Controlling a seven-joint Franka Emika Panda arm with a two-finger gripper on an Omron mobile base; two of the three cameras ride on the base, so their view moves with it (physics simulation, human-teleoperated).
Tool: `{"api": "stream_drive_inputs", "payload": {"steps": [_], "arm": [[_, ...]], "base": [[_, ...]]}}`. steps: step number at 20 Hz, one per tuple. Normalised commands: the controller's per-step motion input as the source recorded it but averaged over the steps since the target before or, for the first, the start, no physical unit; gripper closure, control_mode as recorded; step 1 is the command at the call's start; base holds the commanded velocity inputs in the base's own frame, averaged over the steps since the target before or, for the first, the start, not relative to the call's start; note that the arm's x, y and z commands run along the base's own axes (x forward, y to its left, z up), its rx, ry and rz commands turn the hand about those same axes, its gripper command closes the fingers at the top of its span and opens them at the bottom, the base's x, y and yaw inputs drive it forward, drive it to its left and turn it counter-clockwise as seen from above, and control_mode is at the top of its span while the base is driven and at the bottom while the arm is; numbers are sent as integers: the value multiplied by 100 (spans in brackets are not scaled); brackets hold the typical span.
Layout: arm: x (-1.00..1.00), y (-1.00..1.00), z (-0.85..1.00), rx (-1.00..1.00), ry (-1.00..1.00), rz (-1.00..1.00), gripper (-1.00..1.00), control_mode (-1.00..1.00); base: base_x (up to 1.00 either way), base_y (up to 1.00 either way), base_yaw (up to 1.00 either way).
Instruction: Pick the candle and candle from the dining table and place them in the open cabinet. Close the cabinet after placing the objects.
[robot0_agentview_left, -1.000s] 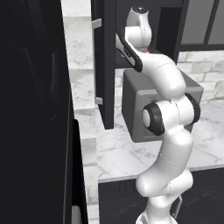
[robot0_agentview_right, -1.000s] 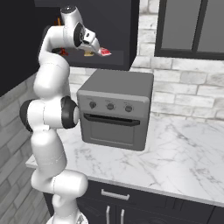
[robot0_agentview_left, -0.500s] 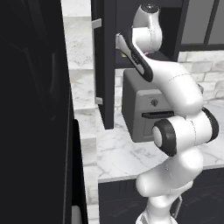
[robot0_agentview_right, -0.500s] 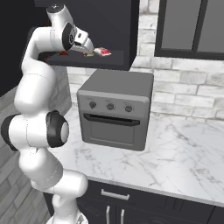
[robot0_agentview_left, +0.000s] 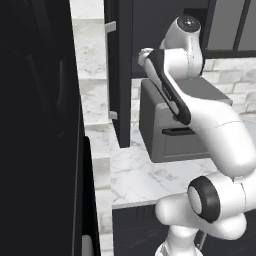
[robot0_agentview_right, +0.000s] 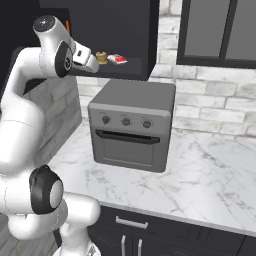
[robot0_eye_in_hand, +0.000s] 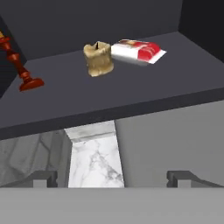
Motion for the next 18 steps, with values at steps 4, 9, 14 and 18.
{"api": "stream_drive_inputs", "payload": {"steps": [4, 9, 14, 18], "arm": [[-86, -10, -3, 0, -4, 0, -100, -100], [-75, -10, -15, 0, -1, 1, -100, -100], [-60, -8, -20, 0, -1, 3, -100, -100], [-53, -5, -32, 0, -1, 5, -100, -100]], "base": [[0, 0, 0], [0, 0, 0], [0, 0, 0], [0, 0, 0]]}}
